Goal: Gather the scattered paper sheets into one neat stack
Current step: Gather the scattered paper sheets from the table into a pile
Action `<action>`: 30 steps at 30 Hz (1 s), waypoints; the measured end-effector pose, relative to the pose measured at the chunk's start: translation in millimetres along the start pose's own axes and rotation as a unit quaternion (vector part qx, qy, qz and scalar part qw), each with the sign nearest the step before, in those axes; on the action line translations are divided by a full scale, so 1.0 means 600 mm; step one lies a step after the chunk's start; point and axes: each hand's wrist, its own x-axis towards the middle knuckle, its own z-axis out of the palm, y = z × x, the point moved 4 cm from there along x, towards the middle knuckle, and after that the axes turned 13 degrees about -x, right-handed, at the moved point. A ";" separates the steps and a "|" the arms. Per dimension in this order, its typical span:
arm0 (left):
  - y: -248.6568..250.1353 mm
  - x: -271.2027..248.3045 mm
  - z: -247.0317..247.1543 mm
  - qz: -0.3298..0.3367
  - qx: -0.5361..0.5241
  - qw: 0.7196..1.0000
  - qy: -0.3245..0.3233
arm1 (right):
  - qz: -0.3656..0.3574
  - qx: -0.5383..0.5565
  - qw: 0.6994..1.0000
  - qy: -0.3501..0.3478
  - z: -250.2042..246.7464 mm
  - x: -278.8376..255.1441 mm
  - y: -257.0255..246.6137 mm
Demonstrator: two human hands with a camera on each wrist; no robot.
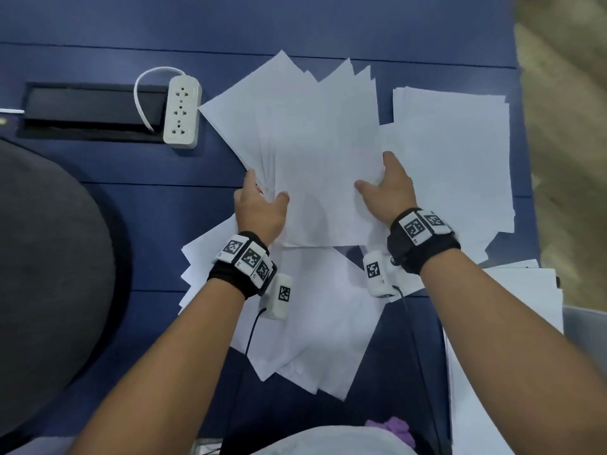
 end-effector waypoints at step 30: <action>0.013 -0.122 0.117 0.075 0.178 0.959 -0.207 | 0.235 0.142 0.962 0.004 -0.123 -0.116 0.247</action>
